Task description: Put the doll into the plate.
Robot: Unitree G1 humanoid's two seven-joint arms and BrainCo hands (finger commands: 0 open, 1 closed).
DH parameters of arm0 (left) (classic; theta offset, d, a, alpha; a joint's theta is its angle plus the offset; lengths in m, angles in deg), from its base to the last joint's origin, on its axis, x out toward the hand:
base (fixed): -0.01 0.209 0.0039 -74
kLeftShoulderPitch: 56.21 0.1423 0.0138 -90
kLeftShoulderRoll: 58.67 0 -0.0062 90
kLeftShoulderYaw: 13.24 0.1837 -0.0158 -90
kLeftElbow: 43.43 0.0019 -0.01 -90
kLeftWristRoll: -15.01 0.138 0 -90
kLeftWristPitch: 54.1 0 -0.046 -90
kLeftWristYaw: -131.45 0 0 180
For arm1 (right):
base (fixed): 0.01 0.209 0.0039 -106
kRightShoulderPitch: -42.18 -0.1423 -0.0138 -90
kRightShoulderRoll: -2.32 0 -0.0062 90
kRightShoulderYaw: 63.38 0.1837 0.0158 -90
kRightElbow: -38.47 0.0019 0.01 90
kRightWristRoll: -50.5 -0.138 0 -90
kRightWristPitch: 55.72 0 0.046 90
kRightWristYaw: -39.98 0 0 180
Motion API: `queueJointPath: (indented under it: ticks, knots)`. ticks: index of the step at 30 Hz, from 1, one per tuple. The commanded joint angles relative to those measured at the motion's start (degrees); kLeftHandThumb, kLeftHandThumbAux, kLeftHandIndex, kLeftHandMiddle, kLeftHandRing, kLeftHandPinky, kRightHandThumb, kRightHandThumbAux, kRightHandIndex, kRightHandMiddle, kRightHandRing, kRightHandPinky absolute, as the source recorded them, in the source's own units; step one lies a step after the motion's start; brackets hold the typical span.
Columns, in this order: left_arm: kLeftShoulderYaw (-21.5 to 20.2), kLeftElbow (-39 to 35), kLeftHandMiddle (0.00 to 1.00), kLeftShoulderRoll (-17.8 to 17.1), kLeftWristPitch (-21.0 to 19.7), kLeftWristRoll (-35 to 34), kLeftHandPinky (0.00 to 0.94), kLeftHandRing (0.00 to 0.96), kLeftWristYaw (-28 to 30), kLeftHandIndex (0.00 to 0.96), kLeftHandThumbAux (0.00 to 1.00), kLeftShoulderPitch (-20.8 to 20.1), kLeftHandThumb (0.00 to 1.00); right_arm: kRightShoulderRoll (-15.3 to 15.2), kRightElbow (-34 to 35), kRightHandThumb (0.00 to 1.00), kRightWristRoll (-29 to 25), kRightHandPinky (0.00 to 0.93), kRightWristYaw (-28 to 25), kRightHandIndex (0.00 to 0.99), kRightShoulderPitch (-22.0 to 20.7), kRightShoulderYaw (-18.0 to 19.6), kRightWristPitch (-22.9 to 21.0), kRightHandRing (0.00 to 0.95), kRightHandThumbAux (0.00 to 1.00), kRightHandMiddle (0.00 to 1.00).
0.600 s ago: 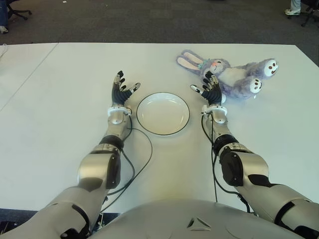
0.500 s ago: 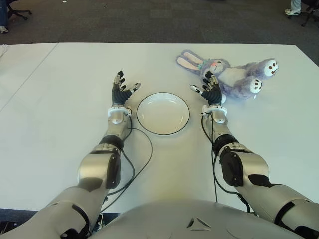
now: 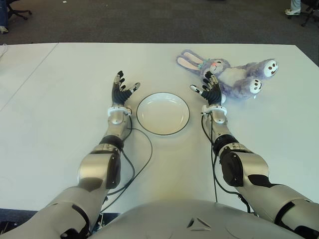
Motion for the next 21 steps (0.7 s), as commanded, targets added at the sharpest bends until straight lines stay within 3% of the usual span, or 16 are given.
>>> queueJointPath:
  ticks: [1, 21]
  knots:
    - [-0.4, 8.3, 0.078, 3.0, -9.3, 0.0, 0.103, 0.081, 0.1, 0.054, 0.759, 12.1, 0.057, 2.6, -7.9, 0.000, -0.5, 0.115, 0.1, 0.106, 12.6, 0.4, -9.0, 0.094, 0.859, 0.101]
    - [-0.1, 8.2, 0.079, 3.0, -9.4, 0.3, 0.102, 0.083, -0.6, 0.056, 0.746, 12.1, 0.062, 2.7, -7.9, 0.000, -1.4, 0.122, -0.4, 0.100, 12.5, 1.1, -9.3, 0.096, 0.867, 0.099]
